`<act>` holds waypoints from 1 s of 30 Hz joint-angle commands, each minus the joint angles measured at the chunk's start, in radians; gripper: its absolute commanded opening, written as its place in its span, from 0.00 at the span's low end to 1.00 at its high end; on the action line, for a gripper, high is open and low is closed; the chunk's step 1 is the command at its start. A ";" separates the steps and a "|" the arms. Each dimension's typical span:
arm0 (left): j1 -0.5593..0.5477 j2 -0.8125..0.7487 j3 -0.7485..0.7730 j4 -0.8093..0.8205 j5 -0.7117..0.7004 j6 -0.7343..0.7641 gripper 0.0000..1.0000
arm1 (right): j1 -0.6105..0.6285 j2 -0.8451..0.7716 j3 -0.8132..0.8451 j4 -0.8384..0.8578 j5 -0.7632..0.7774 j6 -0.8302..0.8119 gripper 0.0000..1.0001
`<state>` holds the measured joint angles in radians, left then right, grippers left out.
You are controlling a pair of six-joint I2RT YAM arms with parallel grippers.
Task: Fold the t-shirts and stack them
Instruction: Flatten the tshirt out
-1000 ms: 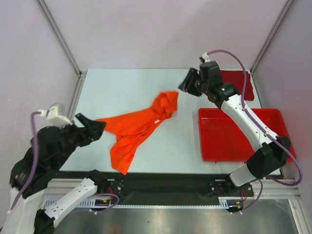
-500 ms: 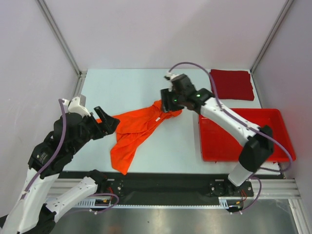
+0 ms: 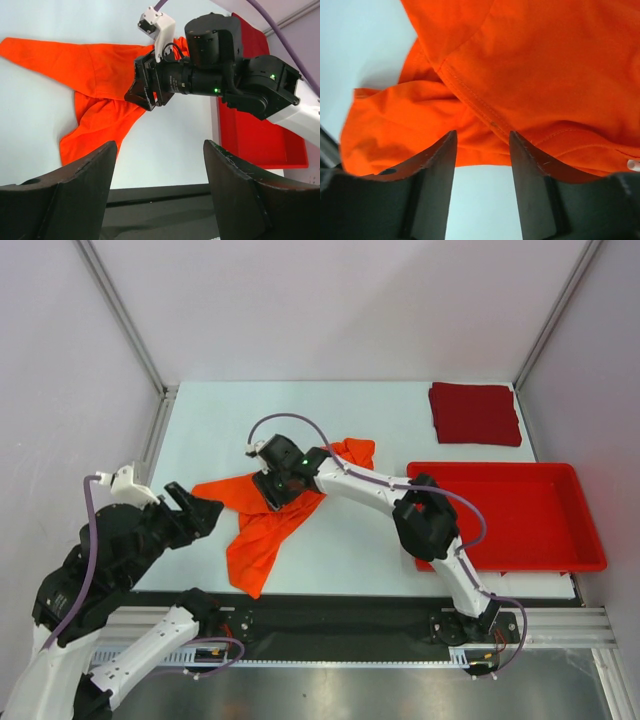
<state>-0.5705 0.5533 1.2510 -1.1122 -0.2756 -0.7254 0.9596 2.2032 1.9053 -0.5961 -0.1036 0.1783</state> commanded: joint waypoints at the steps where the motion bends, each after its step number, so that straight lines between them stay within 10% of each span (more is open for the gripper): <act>1: 0.006 -0.018 -0.042 -0.046 -0.001 -0.031 0.76 | 0.028 0.032 0.084 -0.093 0.141 -0.103 0.54; 19: 0.006 0.014 -0.071 -0.005 0.102 -0.045 0.76 | 0.065 0.090 -0.008 -0.042 0.292 -0.252 0.51; 30: 0.006 -0.010 -0.078 -0.014 0.093 -0.060 0.76 | 0.061 0.009 0.090 -0.056 0.427 -0.264 0.00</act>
<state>-0.5705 0.5571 1.1702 -1.1435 -0.1944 -0.7616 1.0225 2.2932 1.9137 -0.6552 0.2481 -0.0719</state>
